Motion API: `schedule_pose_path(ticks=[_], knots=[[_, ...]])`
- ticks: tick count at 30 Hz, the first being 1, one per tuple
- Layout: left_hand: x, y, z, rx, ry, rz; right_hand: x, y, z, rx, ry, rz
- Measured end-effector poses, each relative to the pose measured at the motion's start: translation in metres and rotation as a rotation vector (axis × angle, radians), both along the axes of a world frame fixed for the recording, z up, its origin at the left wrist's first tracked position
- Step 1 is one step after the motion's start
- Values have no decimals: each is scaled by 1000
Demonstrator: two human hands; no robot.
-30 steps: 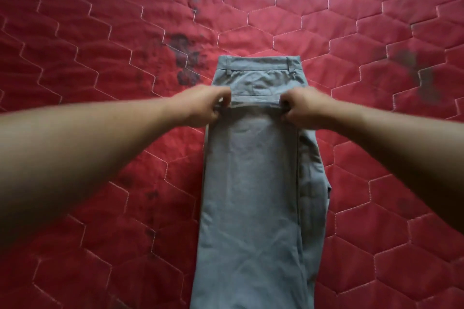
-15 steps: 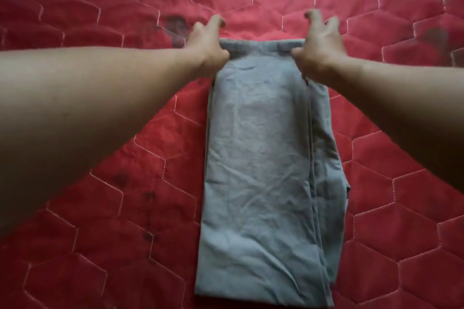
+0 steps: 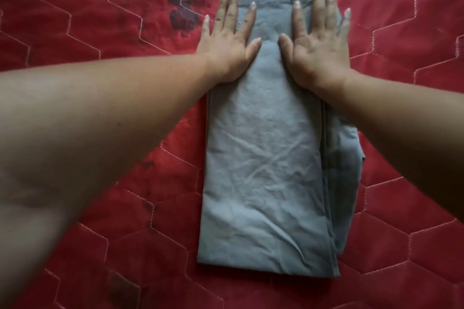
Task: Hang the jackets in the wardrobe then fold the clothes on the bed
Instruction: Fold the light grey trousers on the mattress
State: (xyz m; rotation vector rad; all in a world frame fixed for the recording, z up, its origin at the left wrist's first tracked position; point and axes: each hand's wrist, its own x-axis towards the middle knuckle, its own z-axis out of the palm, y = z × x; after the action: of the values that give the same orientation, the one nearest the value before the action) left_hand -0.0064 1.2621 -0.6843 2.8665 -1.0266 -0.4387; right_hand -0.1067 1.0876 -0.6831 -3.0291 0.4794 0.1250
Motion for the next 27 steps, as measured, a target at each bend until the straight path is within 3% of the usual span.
schedule_pose_path(ticks=[3,5,8,14,17,22,27], knots=[[-63,22,7,-38,-81,-69,-54,31,5,-55,-43,228],[-122,52,2,-37,-99,-197,-109,53,-4,-50,-20,269],[-165,81,-11,-45,-136,-194,-140,59,-13,-29,-16,234],[-164,79,-10,11,-124,-181,-137,63,-13,-25,40,181],[-197,91,-6,28,-88,-100,-179,88,-9,-21,73,80],[-293,157,-15,-15,-74,-158,-294,138,-19,7,12,177],[-300,159,-10,11,-44,-152,-301,143,-15,9,54,157]])
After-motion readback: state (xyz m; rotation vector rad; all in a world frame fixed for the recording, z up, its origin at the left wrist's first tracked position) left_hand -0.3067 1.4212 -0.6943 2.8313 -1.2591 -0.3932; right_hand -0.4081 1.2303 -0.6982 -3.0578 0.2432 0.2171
